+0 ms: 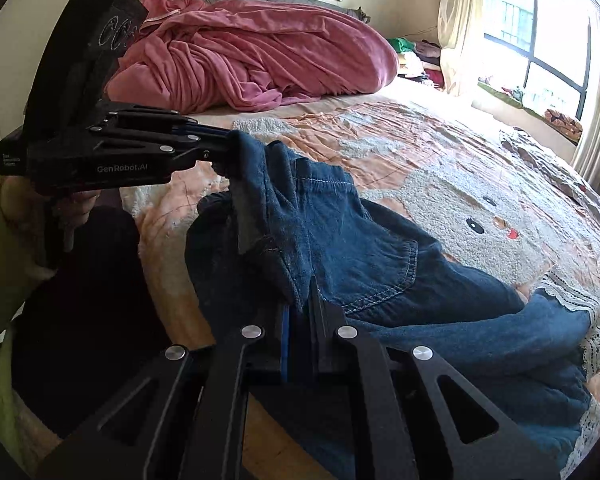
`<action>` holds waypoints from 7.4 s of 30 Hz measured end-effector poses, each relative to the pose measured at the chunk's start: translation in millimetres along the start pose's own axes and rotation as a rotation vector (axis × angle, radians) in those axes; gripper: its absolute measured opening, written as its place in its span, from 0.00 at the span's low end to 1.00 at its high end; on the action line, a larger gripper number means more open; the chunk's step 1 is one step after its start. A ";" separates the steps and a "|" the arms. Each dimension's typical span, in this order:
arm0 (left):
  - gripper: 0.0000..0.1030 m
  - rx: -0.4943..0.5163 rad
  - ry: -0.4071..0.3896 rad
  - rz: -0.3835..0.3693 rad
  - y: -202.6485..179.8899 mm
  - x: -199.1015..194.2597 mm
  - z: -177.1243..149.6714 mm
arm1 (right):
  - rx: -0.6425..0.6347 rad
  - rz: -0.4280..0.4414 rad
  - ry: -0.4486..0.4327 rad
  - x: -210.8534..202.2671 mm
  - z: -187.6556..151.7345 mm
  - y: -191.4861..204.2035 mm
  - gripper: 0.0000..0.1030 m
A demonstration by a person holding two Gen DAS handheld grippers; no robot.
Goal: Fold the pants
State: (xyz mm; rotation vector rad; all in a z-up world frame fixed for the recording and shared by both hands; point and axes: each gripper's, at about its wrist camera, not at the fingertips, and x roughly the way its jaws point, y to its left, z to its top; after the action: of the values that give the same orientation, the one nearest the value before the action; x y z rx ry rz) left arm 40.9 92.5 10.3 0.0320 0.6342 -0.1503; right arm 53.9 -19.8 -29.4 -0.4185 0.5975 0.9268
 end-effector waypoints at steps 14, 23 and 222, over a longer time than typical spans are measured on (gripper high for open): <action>0.11 0.005 0.108 -0.002 -5.7 -5.5 -35.0 | -0.019 0.027 0.073 22.3 -26.0 19.9 0.12; 0.31 -0.018 0.023 -0.006 -12.2 -47.5 -1.9 | 0.014 0.056 0.055 22.4 -31.6 20.5 0.17; 0.15 0.424 0.252 -0.446 -200.0 55.2 -46.7 | 0.875 -0.258 0.021 -182.2 -182.1 -165.9 0.34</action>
State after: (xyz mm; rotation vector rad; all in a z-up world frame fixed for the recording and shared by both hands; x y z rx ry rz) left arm 27.4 -108.9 -56.8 0.3234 0.8461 -0.7199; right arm 55.3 -326.2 -38.1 0.2799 0.8783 0.3490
